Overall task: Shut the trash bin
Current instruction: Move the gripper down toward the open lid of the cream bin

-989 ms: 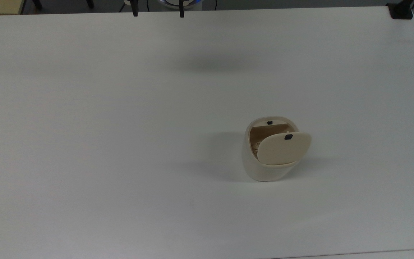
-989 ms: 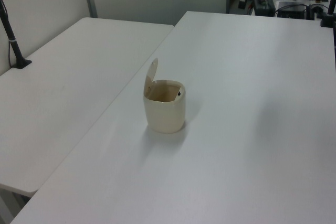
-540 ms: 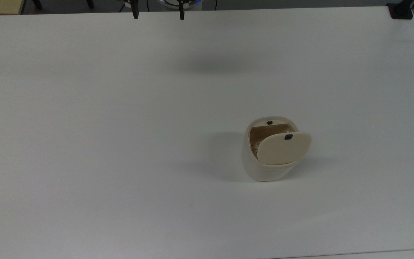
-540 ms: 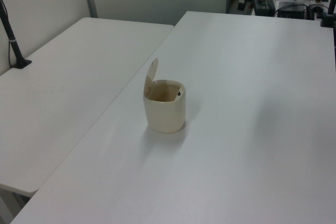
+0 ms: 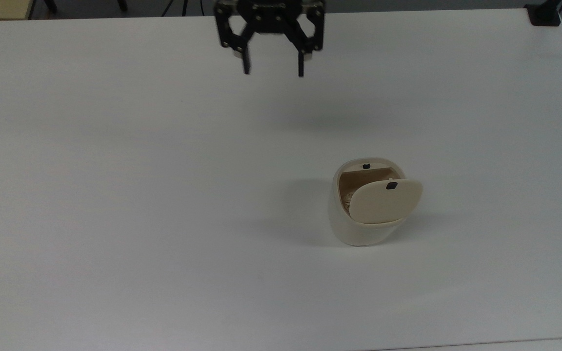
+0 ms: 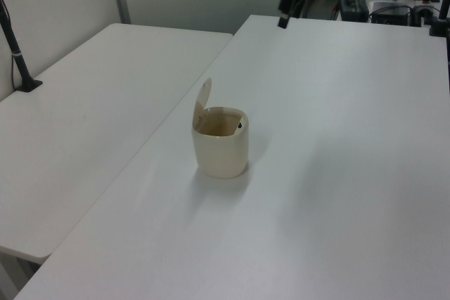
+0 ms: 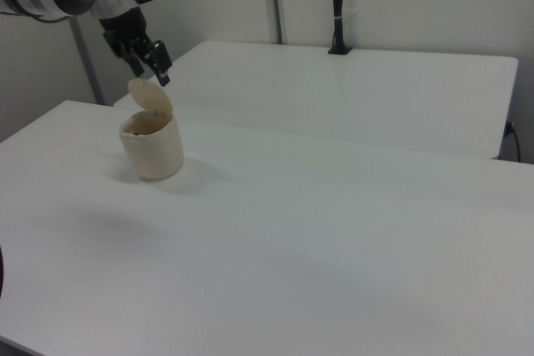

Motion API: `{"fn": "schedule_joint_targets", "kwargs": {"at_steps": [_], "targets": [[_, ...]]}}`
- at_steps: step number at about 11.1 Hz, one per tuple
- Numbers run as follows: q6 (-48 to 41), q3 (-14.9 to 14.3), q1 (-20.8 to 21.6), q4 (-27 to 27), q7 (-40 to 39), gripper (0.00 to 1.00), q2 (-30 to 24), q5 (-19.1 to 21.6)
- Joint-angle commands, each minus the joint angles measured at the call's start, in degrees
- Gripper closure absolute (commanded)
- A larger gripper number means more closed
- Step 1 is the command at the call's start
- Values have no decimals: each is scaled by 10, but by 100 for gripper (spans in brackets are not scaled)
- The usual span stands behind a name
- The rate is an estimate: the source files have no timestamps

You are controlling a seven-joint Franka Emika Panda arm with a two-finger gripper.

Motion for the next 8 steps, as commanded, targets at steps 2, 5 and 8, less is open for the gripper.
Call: {"fn": "schedule_joint_targets", "kwargs": {"at_steps": [2,5,8], "targets": [[135,-3,43,42,250,75,70,1],[223,-3,66,48,440,100,107,-3],[254,-3,80,66,511,100,147,-8]]}}
